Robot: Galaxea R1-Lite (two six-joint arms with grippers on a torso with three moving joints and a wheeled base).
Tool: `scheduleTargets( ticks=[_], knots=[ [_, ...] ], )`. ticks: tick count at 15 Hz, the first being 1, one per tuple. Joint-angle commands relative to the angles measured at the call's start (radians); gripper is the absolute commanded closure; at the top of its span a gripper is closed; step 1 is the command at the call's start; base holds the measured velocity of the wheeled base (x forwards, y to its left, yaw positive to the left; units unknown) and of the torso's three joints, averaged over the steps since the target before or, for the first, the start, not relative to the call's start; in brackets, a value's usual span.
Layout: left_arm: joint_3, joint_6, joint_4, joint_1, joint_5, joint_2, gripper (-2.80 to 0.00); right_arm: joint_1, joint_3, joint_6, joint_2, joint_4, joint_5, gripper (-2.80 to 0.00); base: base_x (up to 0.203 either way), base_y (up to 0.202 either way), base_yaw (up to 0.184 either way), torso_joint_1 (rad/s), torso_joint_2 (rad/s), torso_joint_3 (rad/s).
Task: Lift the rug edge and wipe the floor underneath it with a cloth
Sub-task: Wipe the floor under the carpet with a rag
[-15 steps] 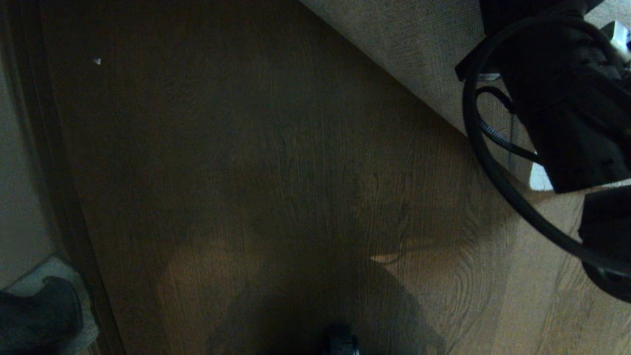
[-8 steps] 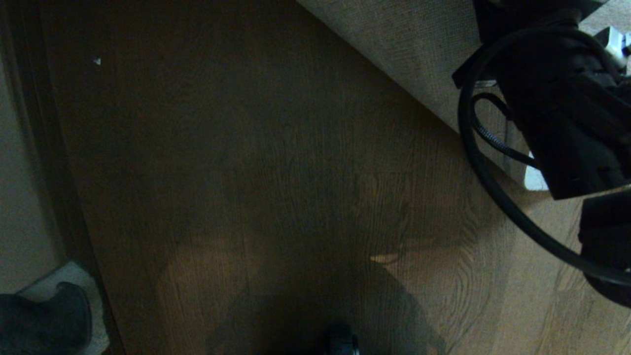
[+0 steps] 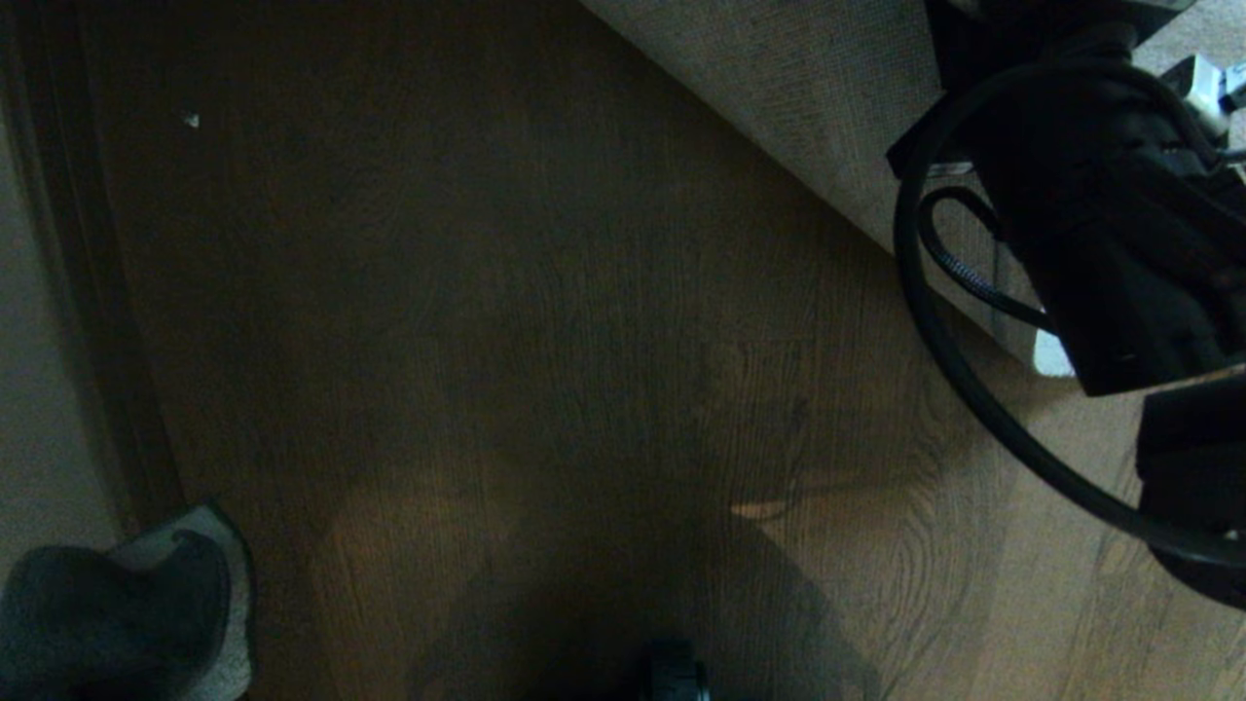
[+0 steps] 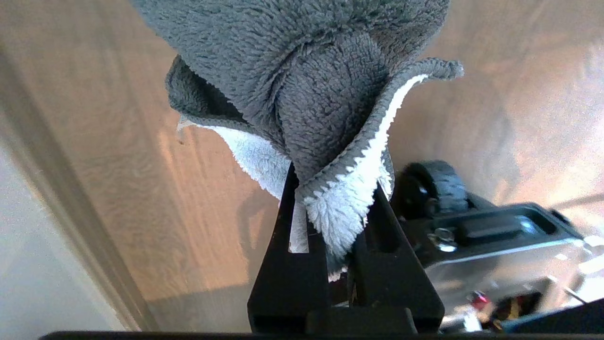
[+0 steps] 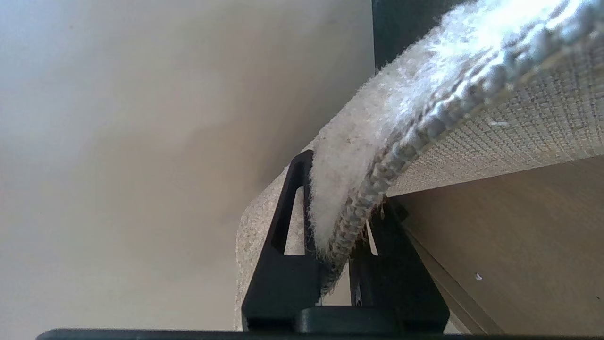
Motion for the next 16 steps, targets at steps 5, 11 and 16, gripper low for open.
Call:
scheduleTargets(
  ticks=[5, 11, 16],
  knots=[
    [-0.082, 0.001, -0.223, -0.097, -0.045, 0.468, 0.0, -0.001, -0.006, 0.005, 0.023, -0.048, -0.003, 0.0, 0.0, 0.0, 0.0, 0.0, 0.0, 0.0],
    [-0.13, 0.001, -0.529, -0.284, -0.038, 0.83, 0.0, -0.024, -0.028, 0.002, 0.044, -0.048, 0.002, 0.0, 0.0, 0.0, 0.0, 0.0, 0.0, 0.0],
    [-0.212, -0.04, -0.739, -0.546, 0.063, 1.104, 0.0, -0.055, -0.064, 0.0, 0.069, -0.048, 0.006, 0.0, 0.0, 0.0, 0.0, 0.0, 0.0, 0.0]
  ],
)
